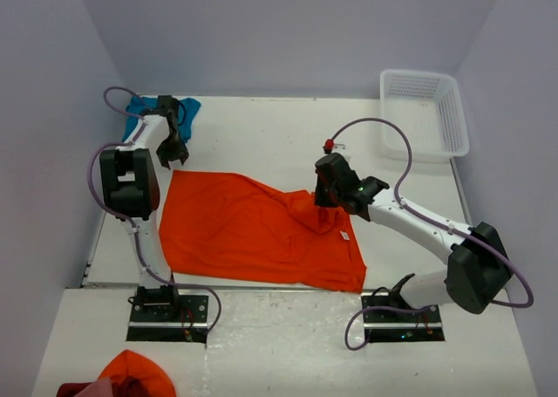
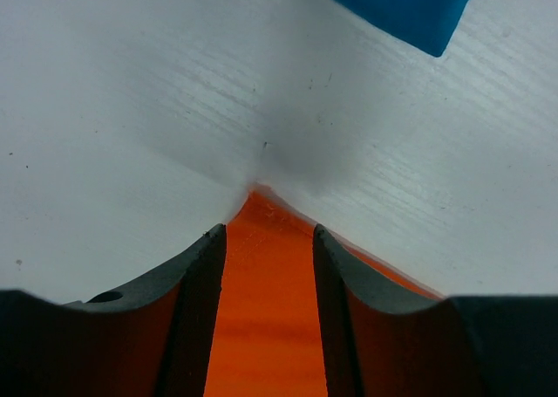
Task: Fold and stack the t-shirts
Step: Grap the side of the flattened tshirt furthest away from the robot with both arms
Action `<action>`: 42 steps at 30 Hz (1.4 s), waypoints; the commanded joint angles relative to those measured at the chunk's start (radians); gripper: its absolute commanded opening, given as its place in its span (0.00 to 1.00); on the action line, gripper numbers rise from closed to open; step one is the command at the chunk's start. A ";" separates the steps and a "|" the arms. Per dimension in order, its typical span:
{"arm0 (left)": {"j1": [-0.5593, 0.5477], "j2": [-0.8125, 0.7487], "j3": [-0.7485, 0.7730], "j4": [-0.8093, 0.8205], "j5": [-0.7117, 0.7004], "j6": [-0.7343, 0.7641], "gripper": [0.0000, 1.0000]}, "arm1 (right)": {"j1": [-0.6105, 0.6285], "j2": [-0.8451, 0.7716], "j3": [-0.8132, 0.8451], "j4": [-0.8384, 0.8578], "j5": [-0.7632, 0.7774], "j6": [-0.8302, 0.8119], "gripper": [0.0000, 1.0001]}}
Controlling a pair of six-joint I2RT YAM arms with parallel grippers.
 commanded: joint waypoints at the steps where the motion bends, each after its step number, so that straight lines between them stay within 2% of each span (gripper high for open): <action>1: 0.003 0.021 0.028 -0.031 0.006 0.026 0.47 | -0.011 -0.041 -0.005 0.032 -0.007 -0.018 0.00; 10: 0.005 0.049 0.014 -0.026 0.003 0.029 0.46 | -0.039 -0.060 -0.011 0.035 -0.010 -0.029 0.00; 20: 0.005 0.055 -0.018 -0.005 0.027 0.025 0.29 | -0.068 -0.084 -0.023 0.034 -0.011 -0.036 0.00; 24: 0.005 0.064 -0.016 -0.003 0.038 0.026 0.14 | -0.082 -0.074 -0.005 0.029 -0.005 -0.047 0.00; 25: 0.003 0.066 -0.016 -0.002 0.036 0.026 0.02 | -0.088 -0.067 0.001 0.024 0.007 -0.056 0.00; 26: 0.005 0.069 -0.013 -0.005 0.038 0.025 0.00 | -0.091 -0.061 0.007 0.023 0.018 -0.065 0.00; 35: 0.006 0.000 -0.042 0.001 0.052 0.026 0.00 | -0.203 0.067 0.122 0.006 0.073 -0.237 0.00; 42: 0.008 -0.106 -0.091 0.028 0.075 0.021 0.00 | -0.278 0.173 0.300 0.023 0.072 -0.357 0.00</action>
